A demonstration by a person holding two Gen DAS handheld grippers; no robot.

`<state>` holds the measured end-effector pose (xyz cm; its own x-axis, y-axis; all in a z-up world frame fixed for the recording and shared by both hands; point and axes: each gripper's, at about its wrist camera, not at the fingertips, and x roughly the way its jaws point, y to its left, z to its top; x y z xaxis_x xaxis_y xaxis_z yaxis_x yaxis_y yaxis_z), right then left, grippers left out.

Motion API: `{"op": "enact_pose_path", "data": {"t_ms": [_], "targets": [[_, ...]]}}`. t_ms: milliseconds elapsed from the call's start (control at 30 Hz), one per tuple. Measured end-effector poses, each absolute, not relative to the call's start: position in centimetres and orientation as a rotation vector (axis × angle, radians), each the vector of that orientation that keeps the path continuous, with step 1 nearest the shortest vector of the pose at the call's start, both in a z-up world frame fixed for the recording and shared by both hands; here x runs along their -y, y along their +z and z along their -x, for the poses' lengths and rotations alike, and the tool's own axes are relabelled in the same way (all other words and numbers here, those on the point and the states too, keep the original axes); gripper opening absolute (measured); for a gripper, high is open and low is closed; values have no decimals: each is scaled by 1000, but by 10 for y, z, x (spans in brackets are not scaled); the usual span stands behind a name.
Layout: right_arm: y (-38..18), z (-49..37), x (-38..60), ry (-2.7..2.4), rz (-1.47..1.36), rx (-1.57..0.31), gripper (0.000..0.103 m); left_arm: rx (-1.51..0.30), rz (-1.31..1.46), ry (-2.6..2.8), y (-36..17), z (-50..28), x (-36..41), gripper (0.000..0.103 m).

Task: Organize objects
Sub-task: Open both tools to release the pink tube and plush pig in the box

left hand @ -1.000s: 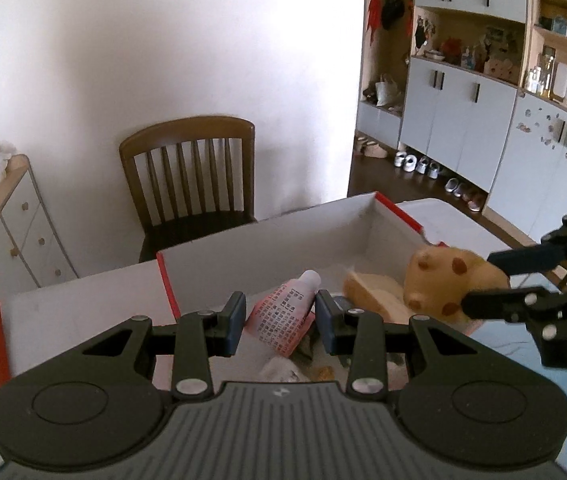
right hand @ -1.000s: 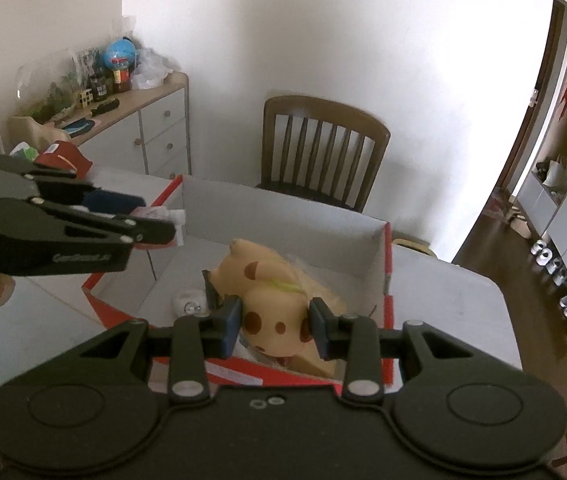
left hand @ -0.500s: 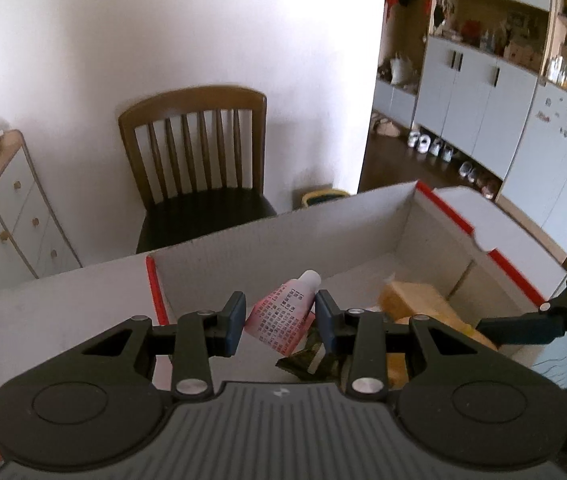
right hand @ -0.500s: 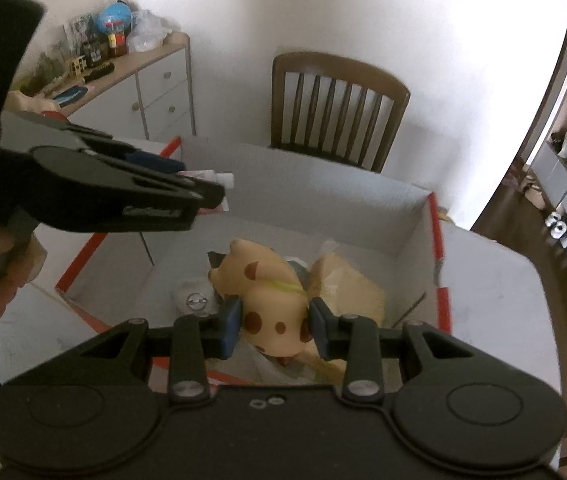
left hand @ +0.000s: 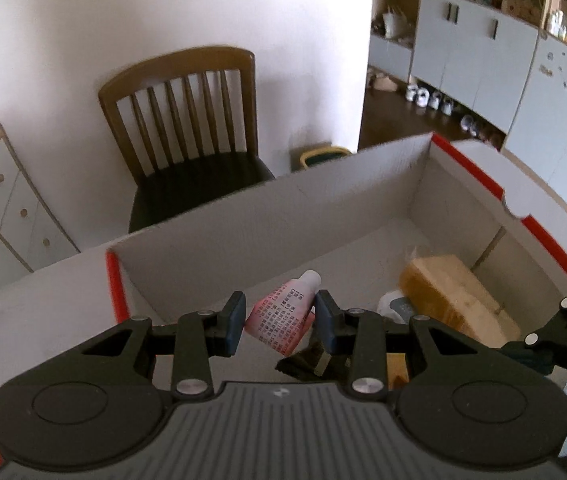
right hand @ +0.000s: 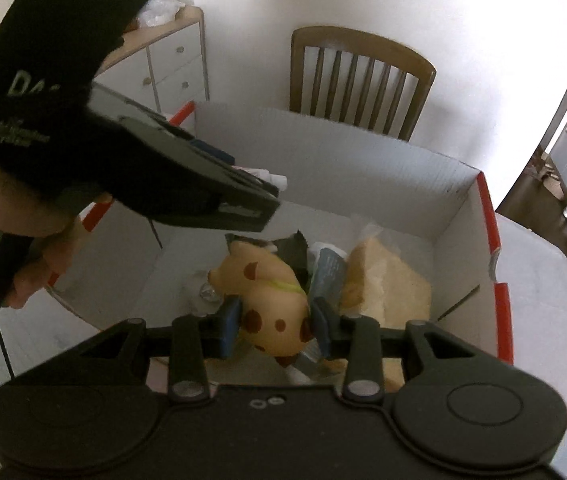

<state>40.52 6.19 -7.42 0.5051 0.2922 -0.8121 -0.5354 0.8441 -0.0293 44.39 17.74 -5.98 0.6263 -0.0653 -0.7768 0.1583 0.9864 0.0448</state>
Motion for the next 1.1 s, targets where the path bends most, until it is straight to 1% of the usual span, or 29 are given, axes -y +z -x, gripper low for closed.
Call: {"op": "enact_pose_path", "data": {"t_ms": [200,267,333,433,500,567,633,800,833,1100], "targets": [[-76,-400,-63,524,301,-912,41,-945,-151,-148,-73,-453,-168,37],[-74,-399,-61,530,291,-915,43,-961,-151,-149,-76,-454,-167,37],[-71,-402,-60,527,290,-911,51,-971,-148,-151,-79,-455,-167,37],[-68,-400,-57,524,285,-907,55,-984,-131,-158,-83,-455,-167,38],[-67,-398,-54,521,281,-908,57,-982,-122,-153,-83,-453,-167,42],[-65,-396,-54,521,281,-905,59,-972,-120,-152,-83,-450,-167,58],[-62,-394,-52,519,280,-899,60,-954,-126,-145,-80,-447,-167,65],[-51,-386,-50,520,274,-878,65,-928,-111,-141,-70,-436,-171,66],[-48,-383,-49,520,272,-873,69,-921,-107,-140,-67,-434,-172,66],[-23,-356,-41,518,243,-836,81,-869,-80,-149,-42,-405,-177,67]]}}
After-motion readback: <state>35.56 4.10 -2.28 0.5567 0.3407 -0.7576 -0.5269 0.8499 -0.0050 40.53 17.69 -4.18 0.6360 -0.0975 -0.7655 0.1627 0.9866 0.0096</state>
